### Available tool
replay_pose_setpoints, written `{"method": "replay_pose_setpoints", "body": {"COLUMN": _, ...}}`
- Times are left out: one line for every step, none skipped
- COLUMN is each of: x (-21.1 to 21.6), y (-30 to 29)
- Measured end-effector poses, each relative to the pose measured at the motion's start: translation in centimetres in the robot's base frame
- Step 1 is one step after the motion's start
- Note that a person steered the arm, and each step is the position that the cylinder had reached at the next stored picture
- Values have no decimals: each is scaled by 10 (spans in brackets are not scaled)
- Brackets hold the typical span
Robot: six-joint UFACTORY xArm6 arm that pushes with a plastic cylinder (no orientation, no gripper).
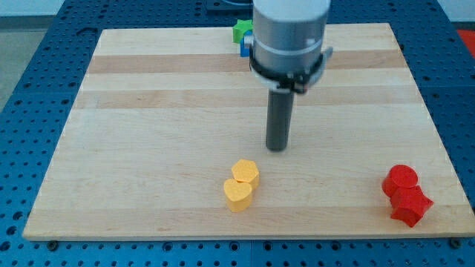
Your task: Move yellow heart to the center
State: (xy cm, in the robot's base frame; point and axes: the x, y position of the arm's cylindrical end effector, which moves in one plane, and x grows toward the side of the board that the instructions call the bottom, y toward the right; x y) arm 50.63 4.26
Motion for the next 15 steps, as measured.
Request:
{"method": "replay_pose_setpoints", "body": {"x": 50, "y": -6}}
{"method": "replay_pose_setpoints", "body": {"x": 89, "y": -47}}
{"method": "replay_pose_setpoints", "body": {"x": 92, "y": -113}}
{"method": "replay_pose_setpoints", "body": {"x": 92, "y": -148}}
{"method": "replay_pose_setpoints", "body": {"x": 90, "y": -169}}
{"method": "replay_pose_setpoints", "body": {"x": 87, "y": -144}}
{"method": "replay_pose_setpoints", "body": {"x": 78, "y": -108}}
{"method": "replay_pose_setpoints", "body": {"x": 57, "y": -79}}
{"method": "replay_pose_setpoints", "body": {"x": 23, "y": -70}}
{"method": "replay_pose_setpoints", "body": {"x": -12, "y": -70}}
{"method": "replay_pose_setpoints", "body": {"x": -14, "y": -70}}
{"method": "replay_pose_setpoints", "body": {"x": 11, "y": -70}}
{"method": "replay_pose_setpoints", "body": {"x": 16, "y": -59}}
{"method": "replay_pose_setpoints", "body": {"x": -10, "y": -56}}
{"method": "replay_pose_setpoints", "body": {"x": -47, "y": -57}}
